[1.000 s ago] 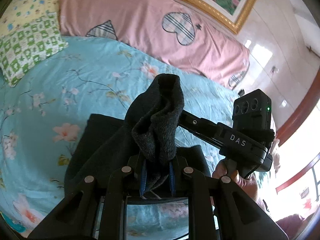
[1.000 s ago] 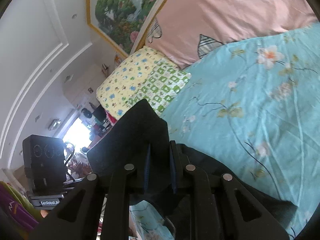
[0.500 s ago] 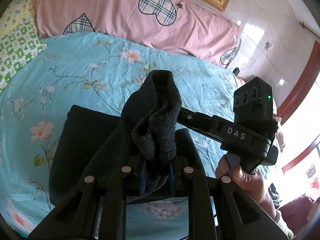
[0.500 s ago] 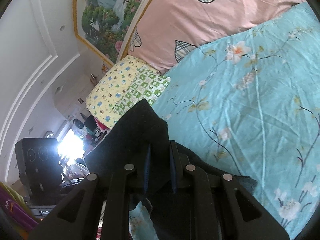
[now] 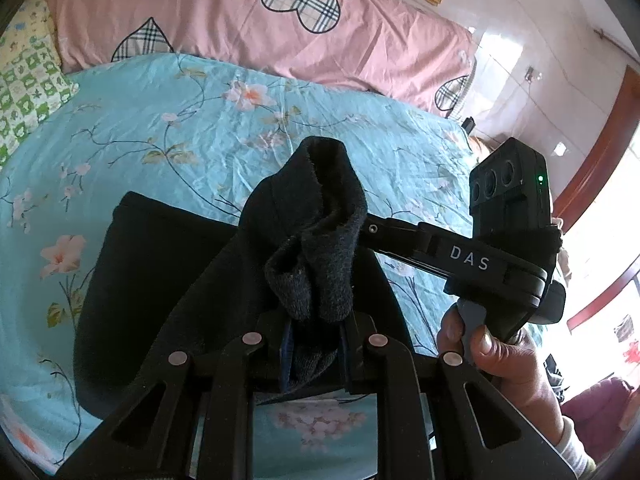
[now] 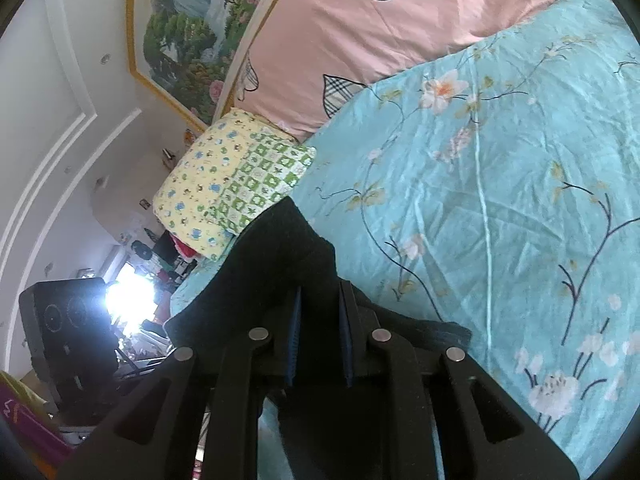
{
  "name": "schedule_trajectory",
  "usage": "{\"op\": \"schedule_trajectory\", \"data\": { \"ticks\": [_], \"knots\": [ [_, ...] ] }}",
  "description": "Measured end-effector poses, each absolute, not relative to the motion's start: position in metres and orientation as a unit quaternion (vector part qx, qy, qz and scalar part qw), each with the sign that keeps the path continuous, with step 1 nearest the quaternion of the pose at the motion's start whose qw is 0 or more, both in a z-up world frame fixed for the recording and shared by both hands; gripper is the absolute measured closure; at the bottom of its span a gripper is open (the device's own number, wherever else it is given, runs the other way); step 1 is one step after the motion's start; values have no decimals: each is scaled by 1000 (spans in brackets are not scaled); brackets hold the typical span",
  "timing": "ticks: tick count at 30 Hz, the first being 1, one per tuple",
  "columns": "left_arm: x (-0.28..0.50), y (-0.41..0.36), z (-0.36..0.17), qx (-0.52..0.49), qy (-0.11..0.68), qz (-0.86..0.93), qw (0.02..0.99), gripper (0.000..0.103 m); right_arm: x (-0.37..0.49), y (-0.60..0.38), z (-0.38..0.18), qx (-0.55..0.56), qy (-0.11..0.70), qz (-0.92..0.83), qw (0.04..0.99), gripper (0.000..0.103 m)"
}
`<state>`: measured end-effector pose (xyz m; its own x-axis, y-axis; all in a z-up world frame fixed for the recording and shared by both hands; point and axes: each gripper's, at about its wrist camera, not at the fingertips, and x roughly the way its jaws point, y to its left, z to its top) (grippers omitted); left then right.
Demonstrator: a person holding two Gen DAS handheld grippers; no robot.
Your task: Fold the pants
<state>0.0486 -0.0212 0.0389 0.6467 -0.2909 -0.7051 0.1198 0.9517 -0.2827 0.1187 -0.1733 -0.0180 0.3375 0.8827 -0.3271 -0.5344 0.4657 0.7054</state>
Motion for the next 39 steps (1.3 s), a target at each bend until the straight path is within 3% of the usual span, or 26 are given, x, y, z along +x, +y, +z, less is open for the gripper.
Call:
{"op": "schedule_trajectory", "data": {
  "ticks": [7,8,9,10,15,17,20,39],
  "knots": [
    [51,-29,29,-94,410,-131,898,75,115,-197,-20,246,358,392,811,73],
    [49,-31,29,-92,409,-135,898,67,112,-204,-20,250,355,380,817,71],
    [48,-32,29,-92,408,-141,897,55,111,-209,-19,253,353,371,821,66],
    [46,-33,30,-96,408,-152,895,50,109,-215,-18,257,352,362,824,59],
    [36,-42,33,-81,401,-172,896,43,93,-237,-12,273,340,328,838,36],
    [30,-41,35,-81,398,-180,896,43,87,-239,-10,276,338,322,840,33],
    [23,-34,39,-91,393,-188,896,35,77,-242,-7,280,334,311,844,21],
    [9,47,48,-180,373,-119,902,33,40,-210,18,237,324,274,874,10]
  ]
}}
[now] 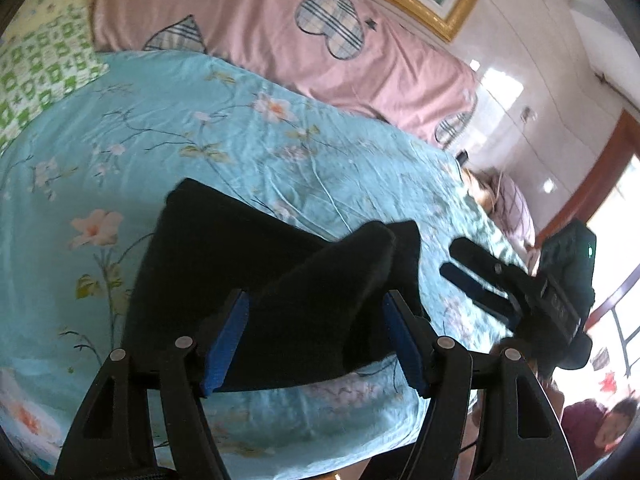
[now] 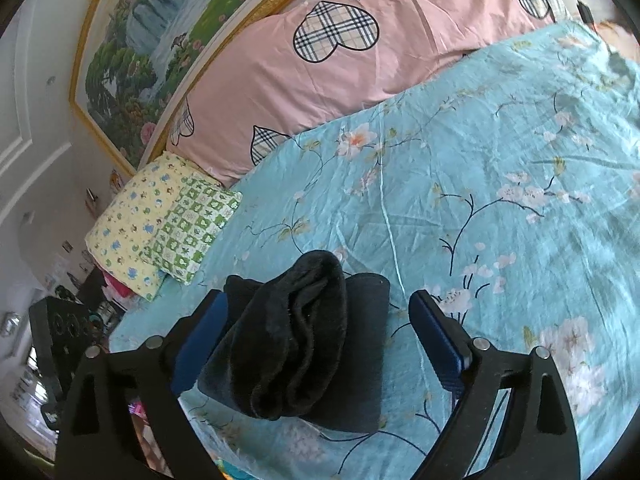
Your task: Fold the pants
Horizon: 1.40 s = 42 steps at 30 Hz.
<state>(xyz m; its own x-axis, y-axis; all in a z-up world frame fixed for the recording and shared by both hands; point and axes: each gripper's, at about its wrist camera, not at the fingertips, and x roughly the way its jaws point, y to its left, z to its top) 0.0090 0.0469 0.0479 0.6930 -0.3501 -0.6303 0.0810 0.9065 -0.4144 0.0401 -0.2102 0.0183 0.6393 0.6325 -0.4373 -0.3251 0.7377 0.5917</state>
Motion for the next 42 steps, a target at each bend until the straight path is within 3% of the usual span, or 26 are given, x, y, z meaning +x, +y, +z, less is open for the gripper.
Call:
{"op": "schedule_trajectory", "data": {
  "ticks": [24,42],
  "knots": [
    [13,120,36,-238,367,-60,897,30,27,-171,20,193,358,248,880,6],
    [28,131,26,-246,381,-58,890,27,30,-159,5,167,390,229,876,5]
  ]
}}
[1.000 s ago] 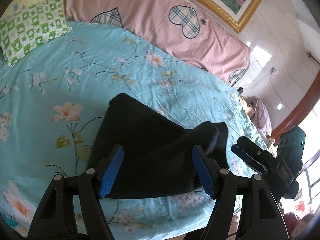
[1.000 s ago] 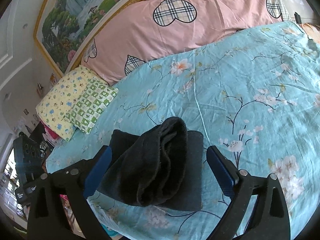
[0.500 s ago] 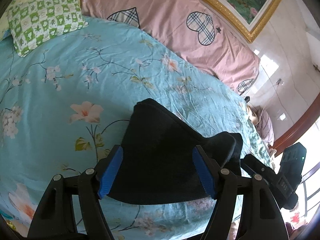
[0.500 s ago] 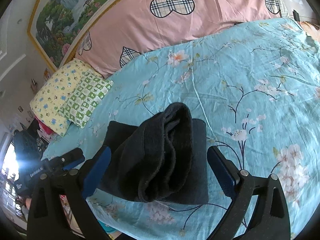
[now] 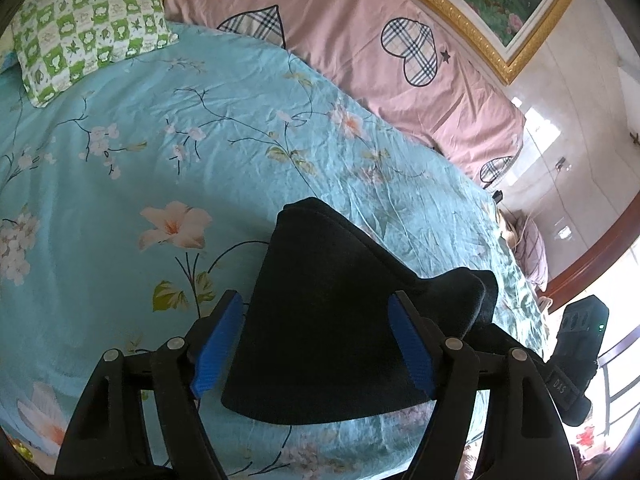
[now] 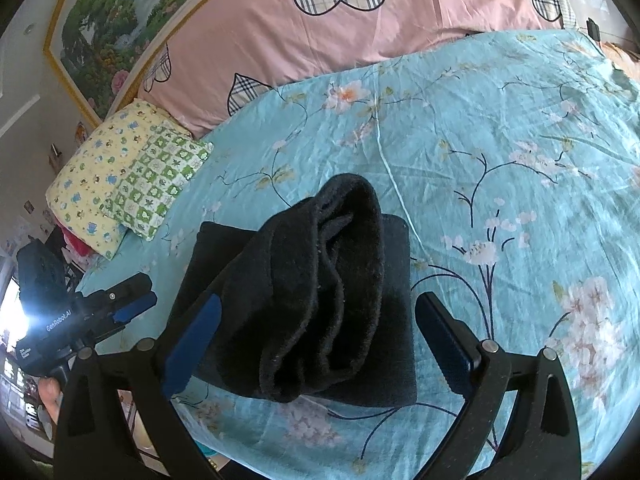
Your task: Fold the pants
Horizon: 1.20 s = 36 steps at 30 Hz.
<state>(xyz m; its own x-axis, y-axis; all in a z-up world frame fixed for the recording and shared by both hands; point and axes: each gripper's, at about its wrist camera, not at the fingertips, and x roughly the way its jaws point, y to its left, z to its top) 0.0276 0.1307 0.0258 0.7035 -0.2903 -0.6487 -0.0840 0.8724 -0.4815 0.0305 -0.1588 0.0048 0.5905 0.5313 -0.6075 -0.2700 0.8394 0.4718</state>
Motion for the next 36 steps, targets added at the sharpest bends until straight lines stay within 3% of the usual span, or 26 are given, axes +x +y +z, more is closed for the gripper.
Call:
{"op": "schedule_trajectory", "data": {
  "ticks": [25,29,31,36],
  "knots": [
    [102,118,-22,-229,451,-90,858,26,47,-167,-28,212,418,250,847,5],
    [109,123,-30,-249,457,-101,848,36,48,-169,-32,216,415,267,842,11],
    [113,128,-34,-261,459,-107,842,41,49,-172,-35,220,417,280,836,23],
    [116,141,-43,-302,457,-123,828,58,48,-179,-41,232,415,302,826,37]
  ]
}}
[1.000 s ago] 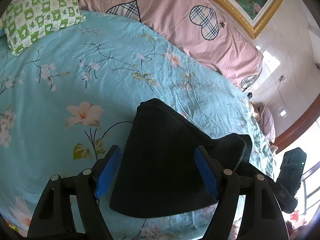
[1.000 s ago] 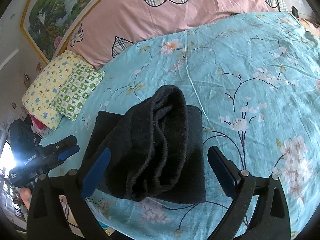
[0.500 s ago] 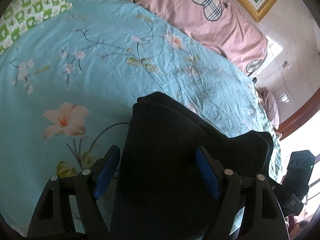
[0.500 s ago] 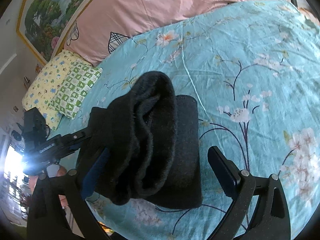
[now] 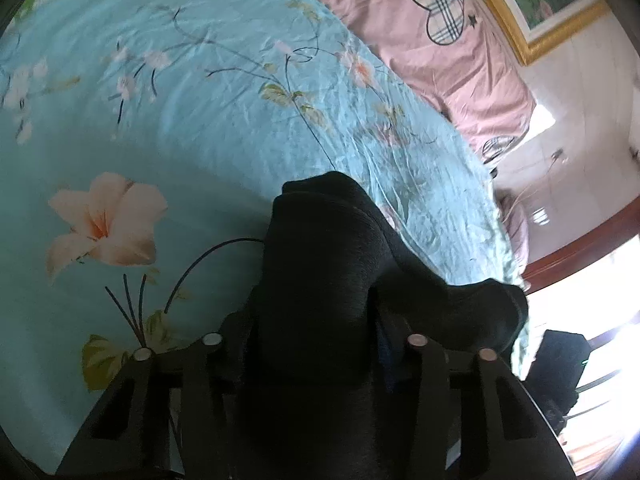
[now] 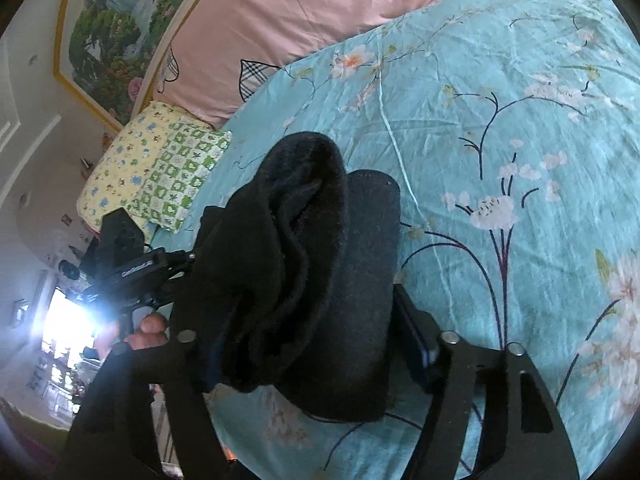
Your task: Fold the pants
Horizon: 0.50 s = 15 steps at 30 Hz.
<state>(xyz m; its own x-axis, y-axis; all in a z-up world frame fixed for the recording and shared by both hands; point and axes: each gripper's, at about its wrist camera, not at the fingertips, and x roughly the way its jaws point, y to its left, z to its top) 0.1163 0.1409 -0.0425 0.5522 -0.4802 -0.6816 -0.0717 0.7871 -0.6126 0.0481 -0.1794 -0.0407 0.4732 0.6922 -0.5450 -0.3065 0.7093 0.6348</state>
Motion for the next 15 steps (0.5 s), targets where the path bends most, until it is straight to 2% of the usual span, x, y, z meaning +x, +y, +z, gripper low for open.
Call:
{"op": "schedule_trajectory", "data": {
  "ticks": [7,15],
  "knots": [
    [109,143,-41,-321,444,-134,826,69,45,-180,-41,239,411,324,818,50],
    [103,140,-28,-317,435,-133,832,72,46,-183,-40,255,405,328,814,53]
  ]
}}
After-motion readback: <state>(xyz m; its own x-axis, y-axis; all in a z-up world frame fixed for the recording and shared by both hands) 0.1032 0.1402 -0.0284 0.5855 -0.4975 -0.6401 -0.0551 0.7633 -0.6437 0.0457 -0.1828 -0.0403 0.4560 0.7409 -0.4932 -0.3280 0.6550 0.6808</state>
